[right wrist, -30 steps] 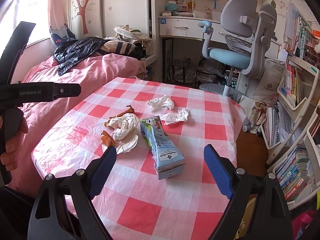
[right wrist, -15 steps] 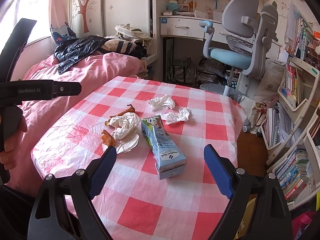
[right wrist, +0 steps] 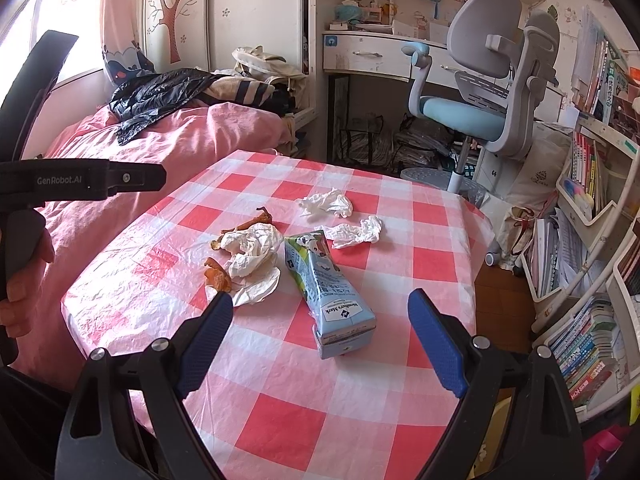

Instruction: Collect trash

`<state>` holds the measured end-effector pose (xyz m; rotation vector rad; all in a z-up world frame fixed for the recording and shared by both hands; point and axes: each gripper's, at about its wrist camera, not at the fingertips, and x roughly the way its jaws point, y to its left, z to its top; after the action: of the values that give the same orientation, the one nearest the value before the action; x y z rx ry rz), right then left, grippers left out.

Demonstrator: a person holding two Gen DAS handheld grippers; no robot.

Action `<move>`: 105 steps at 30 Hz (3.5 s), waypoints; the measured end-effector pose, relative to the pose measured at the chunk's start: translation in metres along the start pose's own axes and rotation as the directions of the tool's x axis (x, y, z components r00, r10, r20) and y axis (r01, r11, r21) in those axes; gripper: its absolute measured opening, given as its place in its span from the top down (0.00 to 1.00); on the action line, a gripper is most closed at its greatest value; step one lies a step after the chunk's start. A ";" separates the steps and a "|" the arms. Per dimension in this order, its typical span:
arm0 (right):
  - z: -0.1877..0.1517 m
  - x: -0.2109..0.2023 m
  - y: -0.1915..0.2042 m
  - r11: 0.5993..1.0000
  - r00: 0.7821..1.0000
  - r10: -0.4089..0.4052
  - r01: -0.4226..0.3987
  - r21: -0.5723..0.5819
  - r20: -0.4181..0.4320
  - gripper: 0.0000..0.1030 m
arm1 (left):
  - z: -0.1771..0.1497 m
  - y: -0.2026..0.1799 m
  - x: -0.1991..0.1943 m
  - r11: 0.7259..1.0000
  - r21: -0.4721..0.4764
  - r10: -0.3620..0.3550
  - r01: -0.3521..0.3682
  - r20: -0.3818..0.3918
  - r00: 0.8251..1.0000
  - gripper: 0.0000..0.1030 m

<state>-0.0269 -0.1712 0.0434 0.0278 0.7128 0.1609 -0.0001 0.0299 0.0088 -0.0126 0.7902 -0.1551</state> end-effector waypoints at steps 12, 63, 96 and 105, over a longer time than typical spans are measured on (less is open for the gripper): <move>0.000 0.001 0.001 1.000 1.000 0.000 0.000 -0.001 0.000 0.17 | 0.001 0.000 0.000 1.000 0.001 -0.001 0.001 -0.002 1.000 0.07; 0.000 0.039 -0.005 0.998 0.994 0.052 -0.056 -0.033 -0.098 0.16 | -0.016 -0.005 0.058 0.976 0.205 -0.033 0.075 -0.201 0.979 0.07; 0.007 0.068 -0.023 0.988 0.973 0.156 -0.151 0.040 -0.168 0.56 | 0.046 0.020 0.072 0.948 -0.070 -0.315 0.311 -0.048 0.948 0.70; 0.013 0.054 -0.026 0.994 0.989 0.101 -0.096 0.044 -0.105 0.56 | 0.053 0.068 0.035 0.949 -0.196 -0.235 0.245 0.076 0.969 0.69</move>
<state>0.0259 -0.1880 0.0162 0.0922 0.8223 0.2446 0.0711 0.0899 0.0167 -0.3075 0.7483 -0.3029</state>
